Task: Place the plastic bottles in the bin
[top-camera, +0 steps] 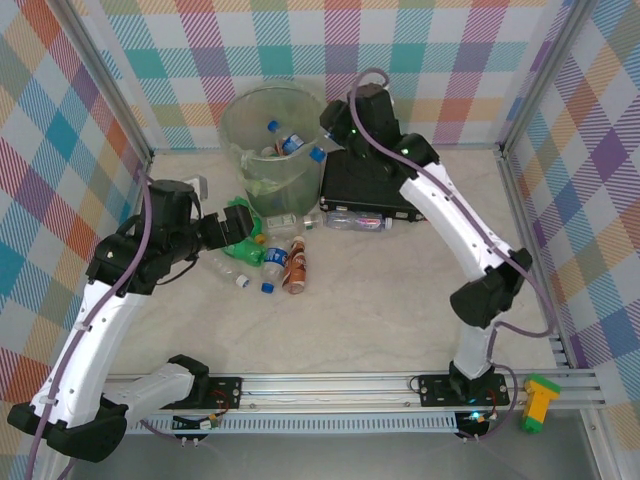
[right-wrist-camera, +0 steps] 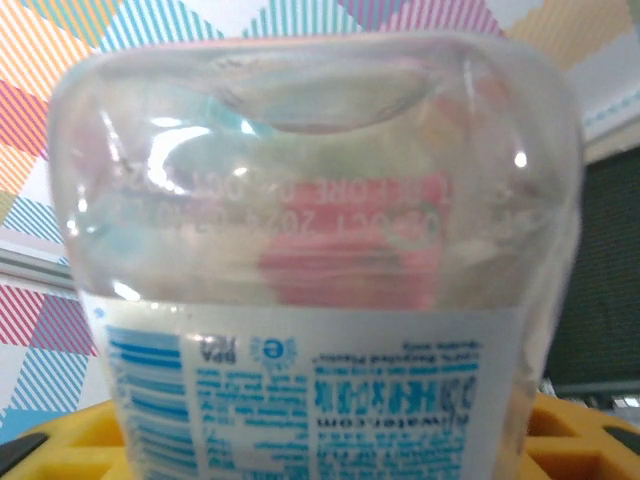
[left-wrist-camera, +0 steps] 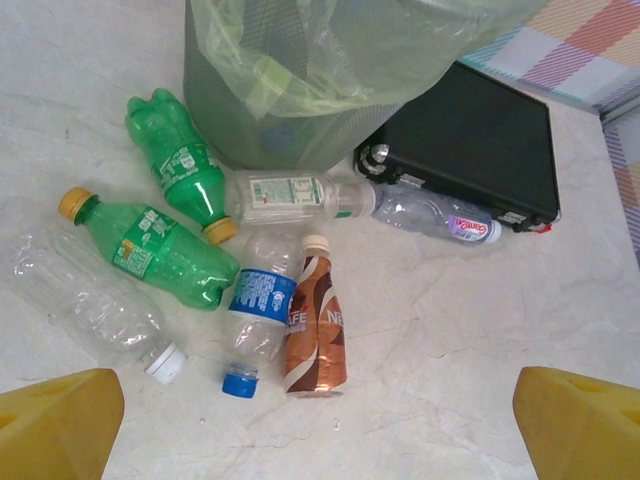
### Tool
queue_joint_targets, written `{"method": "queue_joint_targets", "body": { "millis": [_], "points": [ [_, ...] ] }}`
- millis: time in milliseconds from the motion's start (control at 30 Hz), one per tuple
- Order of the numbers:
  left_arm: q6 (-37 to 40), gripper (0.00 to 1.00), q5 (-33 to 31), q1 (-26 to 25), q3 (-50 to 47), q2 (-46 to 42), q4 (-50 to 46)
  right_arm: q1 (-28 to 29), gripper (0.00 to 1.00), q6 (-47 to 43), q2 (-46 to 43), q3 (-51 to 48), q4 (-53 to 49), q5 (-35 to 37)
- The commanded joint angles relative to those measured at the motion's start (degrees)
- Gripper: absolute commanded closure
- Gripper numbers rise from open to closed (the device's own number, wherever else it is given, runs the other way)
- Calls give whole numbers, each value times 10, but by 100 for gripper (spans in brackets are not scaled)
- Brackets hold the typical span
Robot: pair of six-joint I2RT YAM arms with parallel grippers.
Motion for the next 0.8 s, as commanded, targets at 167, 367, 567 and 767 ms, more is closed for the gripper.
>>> {"method": "queue_joint_targets", "body": {
  "millis": [167,367,567,767],
  "points": [
    [-5,1,-6,-4,43,4,-22,5,48,-96,149,204,43,-26],
    [-9,0,-2,-4,52,5,-27,5,50,-136,216,248,132,-28],
    [-16,1,-8,-4,61,9,-36,6,51,-165,254,249,225,-24],
    [-26,1,-19,-4,67,9,-48,5,52,-183,281,254,277,-22]
  ]
}}
